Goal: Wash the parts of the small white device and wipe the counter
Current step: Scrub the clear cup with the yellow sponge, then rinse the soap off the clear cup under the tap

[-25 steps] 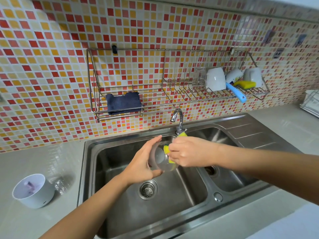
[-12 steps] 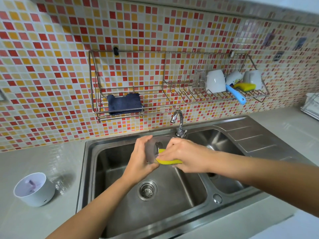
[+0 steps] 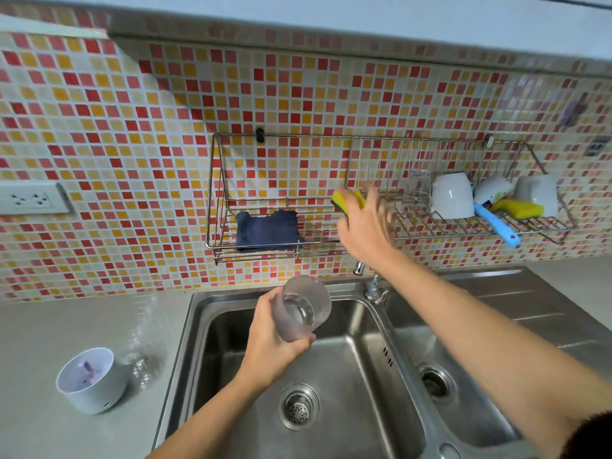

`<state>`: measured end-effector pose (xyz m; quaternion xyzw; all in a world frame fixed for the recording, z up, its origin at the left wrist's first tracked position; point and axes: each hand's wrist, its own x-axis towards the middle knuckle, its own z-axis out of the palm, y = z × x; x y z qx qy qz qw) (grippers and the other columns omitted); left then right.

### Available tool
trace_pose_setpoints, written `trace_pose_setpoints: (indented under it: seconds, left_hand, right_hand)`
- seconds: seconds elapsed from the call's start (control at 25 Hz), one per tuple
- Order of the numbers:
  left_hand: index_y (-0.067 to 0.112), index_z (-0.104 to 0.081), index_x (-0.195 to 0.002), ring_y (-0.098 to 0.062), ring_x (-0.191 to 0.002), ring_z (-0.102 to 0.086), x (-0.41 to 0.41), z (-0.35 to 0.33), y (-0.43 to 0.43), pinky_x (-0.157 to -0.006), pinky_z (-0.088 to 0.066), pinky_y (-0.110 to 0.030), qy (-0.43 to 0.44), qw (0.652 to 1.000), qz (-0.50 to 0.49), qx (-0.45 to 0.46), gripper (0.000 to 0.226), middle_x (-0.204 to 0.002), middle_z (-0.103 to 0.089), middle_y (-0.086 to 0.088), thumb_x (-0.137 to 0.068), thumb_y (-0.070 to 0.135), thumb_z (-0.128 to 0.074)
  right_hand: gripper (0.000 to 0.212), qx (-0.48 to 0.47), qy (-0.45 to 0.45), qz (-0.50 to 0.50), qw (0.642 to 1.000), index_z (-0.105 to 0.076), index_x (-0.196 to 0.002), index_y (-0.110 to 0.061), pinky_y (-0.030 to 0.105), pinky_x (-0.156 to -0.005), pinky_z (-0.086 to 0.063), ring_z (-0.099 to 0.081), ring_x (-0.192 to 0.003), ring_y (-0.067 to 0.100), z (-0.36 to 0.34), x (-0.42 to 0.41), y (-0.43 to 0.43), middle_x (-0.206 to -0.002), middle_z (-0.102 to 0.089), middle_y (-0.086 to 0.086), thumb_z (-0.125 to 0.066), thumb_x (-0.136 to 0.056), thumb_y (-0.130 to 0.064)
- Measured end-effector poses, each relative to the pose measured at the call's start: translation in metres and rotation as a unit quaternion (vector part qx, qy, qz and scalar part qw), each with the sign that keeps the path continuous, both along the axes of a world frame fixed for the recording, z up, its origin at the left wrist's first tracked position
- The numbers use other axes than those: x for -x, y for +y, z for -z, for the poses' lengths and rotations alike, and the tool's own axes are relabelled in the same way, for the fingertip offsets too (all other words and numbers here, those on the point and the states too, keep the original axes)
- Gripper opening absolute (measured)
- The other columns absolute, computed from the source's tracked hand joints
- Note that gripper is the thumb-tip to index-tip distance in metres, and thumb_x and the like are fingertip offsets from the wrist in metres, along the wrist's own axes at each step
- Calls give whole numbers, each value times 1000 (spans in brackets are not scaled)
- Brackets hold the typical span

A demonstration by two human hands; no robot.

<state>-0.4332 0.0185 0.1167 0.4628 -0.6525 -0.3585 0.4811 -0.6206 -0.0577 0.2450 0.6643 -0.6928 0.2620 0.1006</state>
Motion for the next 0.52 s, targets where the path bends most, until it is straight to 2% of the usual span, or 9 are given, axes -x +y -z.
trace_pose_setpoints:
  seconds: [0.08, 0.16, 0.24, 0.32, 0.4, 0.52]
  left_hand:
    - [36, -36, -119, 9, -112, -47, -3, -1, 0, -85, -35, 1, 2, 1000, -12, 1, 86, -118, -49, 18, -54, 18, -90]
    - [34, -37, -120, 11, -111, -46, -10, -2, 1, -86, -35, 1, -4, 1000, -17, 3, 86, -118, -48, 19, -54, 19, -90]
    - [32, -38, -123, 12, -112, -45, -19, -3, 1, -88, -35, 0, -16, 999, -27, 7, 88, -121, -48, 18, -53, 18, -89]
    - [27, -39, -126, 12, -113, -44, -28, -4, -1, -89, -34, 0, -38, 998, -50, 18, 90, -123, -48, 14, -51, 12, -88]
    - [22, -40, -128, 9, -116, -44, -35, -2, -2, -93, -36, -4, -63, 995, -70, 33, 91, -125, -48, 12, -51, 11, -87]
    - [23, -40, -129, 2, -118, -46, -34, 2, -2, -99, -38, -16, -67, 994, -81, 33, 90, -126, -49, 11, -52, 17, -86]
  right_hand:
    - [58, -61, -37, 20, 997, -20, -145, -23, 57, -107, -19, -16, -134, 42, 0, -15, -33, -151, -8, 17, -44, -92, -25]
    - [68, -135, -66, 46, 988, -9, -148, -21, 55, -111, -18, -3, -138, 40, 5, -27, -63, -154, 4, 11, -47, -91, -15]
    - [81, -190, -89, 52, 976, 0, -149, -18, 53, -112, -21, 5, -140, 39, 13, -33, -91, -155, 15, 8, -49, -87, -1]
    - [85, -231, -104, 36, 967, 6, -148, -15, 53, -112, -21, 7, -141, 40, 23, -35, -113, -155, 19, 9, -49, -86, 4]
    - [80, -266, -125, 30, 955, 6, -148, -14, 50, -112, -23, 0, -141, 39, 31, -36, -125, -155, 15, 10, -47, -90, -1]
    - [69, -312, -95, 41, 945, 3, -149, -12, 48, -113, -18, -2, -141, 38, 31, -37, -127, -156, 7, 13, -38, -98, -33]
